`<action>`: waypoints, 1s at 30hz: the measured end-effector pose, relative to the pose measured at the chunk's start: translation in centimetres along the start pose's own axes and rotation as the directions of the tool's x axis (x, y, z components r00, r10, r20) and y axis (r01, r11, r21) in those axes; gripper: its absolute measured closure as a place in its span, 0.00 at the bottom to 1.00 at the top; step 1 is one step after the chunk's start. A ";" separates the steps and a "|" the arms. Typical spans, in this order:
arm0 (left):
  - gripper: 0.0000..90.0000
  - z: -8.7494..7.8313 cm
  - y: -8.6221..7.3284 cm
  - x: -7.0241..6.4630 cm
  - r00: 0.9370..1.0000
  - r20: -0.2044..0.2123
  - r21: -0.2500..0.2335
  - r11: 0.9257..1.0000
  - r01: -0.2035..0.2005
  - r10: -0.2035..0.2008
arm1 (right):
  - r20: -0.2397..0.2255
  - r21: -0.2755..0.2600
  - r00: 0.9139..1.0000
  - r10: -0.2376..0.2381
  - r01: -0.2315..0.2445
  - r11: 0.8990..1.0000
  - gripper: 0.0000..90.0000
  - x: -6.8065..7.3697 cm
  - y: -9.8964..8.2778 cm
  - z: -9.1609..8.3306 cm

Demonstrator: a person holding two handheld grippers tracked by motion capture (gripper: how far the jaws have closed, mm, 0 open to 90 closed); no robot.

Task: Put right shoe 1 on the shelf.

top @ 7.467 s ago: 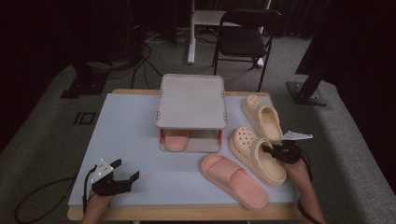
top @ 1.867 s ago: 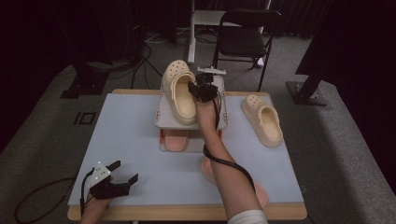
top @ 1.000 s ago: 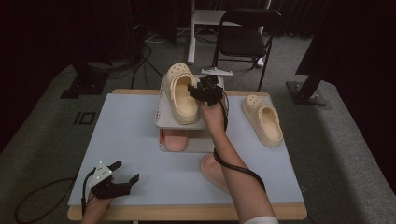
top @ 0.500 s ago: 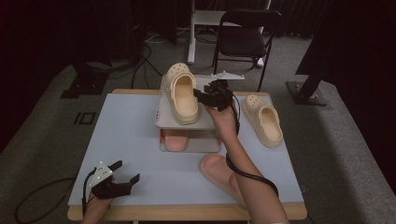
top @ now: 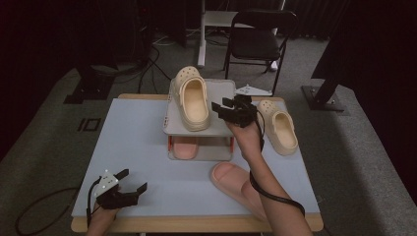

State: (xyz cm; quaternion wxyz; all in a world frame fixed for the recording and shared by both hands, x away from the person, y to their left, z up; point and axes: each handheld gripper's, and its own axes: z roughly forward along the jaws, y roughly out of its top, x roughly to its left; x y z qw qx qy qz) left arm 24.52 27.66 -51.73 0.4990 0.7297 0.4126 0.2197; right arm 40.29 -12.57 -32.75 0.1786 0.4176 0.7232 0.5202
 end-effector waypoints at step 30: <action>0.08 0.0 0.0 0.0 1.000 -0.010 -0.002 1.000 -0.002 0.002 | -0.061 -0.021 0.997 -0.039 0.038 0.999 0.49 -2.2 -6.8 -6.1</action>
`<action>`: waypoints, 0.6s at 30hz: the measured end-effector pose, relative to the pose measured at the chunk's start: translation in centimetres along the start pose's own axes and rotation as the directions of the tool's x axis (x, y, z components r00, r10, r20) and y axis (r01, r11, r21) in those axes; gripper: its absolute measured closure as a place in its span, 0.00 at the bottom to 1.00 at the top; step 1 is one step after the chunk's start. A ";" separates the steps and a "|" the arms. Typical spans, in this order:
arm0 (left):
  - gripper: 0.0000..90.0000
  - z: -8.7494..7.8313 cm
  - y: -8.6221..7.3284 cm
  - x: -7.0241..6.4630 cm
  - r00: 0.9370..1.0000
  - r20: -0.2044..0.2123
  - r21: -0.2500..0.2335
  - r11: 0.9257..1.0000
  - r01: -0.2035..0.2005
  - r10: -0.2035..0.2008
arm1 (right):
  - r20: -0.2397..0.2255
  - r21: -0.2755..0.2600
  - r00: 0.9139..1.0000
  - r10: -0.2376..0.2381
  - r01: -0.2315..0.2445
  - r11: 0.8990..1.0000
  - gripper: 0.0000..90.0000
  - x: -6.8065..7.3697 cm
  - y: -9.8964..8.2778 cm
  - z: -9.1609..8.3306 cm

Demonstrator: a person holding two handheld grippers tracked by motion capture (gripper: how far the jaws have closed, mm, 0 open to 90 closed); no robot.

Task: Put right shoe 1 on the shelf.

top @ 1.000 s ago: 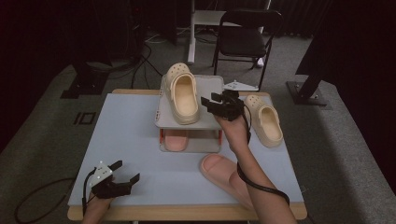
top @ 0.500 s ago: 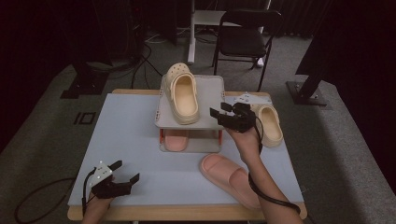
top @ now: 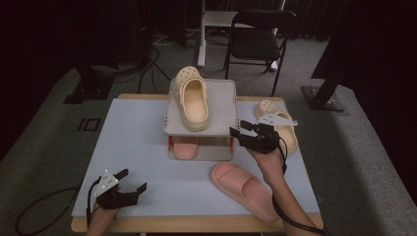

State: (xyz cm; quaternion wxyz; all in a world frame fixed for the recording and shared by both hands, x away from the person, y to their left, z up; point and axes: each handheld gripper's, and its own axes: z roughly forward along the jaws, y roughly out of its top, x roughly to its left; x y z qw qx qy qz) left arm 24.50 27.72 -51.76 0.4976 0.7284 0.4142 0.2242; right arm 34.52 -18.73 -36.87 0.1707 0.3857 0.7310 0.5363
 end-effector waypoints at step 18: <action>0.08 0.0 0.0 0.0 1.000 0.001 0.002 1.000 -0.001 0.001 | 0.000 0.022 1.000 -0.031 0.031 0.999 0.47 -1.5 -4.7 -2.4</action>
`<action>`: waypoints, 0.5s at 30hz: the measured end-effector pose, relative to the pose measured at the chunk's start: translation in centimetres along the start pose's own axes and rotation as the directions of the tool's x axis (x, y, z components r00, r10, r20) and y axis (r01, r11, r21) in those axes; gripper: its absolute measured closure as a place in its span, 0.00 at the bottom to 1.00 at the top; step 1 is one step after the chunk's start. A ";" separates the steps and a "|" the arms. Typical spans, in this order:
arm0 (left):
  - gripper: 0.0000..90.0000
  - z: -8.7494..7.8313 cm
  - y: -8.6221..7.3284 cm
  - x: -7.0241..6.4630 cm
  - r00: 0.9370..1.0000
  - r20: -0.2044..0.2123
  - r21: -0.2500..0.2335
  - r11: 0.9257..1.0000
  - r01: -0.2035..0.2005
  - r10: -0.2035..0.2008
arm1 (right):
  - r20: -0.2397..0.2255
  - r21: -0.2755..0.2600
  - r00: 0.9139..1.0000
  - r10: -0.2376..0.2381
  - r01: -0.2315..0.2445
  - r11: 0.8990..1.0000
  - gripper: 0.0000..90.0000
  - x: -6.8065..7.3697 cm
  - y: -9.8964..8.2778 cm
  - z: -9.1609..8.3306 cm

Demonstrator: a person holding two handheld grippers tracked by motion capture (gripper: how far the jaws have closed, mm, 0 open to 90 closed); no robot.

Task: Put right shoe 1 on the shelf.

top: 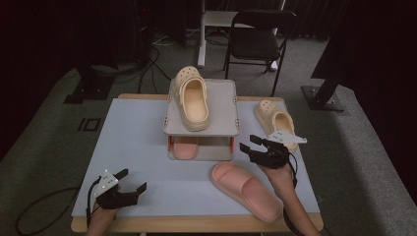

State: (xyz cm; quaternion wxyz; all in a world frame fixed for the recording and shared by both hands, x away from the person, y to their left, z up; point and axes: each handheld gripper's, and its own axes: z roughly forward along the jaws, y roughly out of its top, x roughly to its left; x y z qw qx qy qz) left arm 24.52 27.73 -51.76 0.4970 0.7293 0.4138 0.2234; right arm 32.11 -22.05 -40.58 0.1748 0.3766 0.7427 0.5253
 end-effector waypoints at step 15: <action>0.08 0.0 0.0 0.0 1.000 0.000 0.000 1.000 -0.002 0.002 | -0.012 0.093 1.000 0.005 -0.004 0.996 0.46 -1.4 -5.5 -1.5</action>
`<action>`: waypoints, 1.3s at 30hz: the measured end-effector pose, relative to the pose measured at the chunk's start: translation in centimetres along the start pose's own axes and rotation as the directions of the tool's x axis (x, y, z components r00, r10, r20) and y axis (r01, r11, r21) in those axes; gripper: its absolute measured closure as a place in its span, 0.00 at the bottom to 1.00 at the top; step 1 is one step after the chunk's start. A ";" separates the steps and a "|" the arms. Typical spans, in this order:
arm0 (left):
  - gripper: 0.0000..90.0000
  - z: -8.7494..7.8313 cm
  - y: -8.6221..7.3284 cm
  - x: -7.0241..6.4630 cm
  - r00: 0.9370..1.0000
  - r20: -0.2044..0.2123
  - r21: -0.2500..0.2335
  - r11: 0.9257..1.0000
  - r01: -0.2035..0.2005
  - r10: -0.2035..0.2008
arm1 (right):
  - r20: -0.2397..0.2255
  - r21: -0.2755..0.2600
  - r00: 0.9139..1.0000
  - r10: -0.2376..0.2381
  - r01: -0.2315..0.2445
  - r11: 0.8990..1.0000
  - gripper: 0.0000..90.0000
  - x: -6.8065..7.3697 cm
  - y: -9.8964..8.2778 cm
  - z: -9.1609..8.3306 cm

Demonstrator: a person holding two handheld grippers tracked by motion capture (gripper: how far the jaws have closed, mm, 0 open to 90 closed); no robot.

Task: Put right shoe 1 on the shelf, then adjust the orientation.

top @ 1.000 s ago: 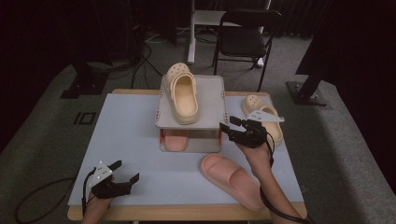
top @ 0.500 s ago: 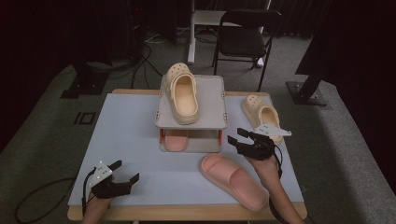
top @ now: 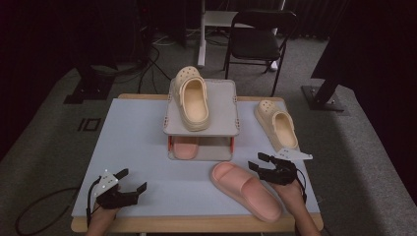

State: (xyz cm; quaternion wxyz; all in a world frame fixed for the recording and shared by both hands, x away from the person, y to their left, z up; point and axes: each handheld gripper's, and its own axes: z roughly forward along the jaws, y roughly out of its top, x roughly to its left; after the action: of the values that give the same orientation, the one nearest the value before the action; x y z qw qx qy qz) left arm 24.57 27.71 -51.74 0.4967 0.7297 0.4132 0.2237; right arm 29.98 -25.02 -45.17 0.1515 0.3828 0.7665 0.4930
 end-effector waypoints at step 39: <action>0.08 0.2 0.1 0.1 1.000 0.000 -0.005 1.000 0.009 -0.009 | -0.085 0.156 0.994 -0.075 0.087 0.984 0.75 -0.3 -4.4 1.5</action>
State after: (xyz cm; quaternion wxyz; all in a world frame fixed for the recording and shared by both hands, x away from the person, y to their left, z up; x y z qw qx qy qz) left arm 24.82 27.68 -51.75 0.4997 0.7265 0.4160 0.2225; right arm 29.18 -25.26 -49.78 0.1098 0.3424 0.8238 0.4383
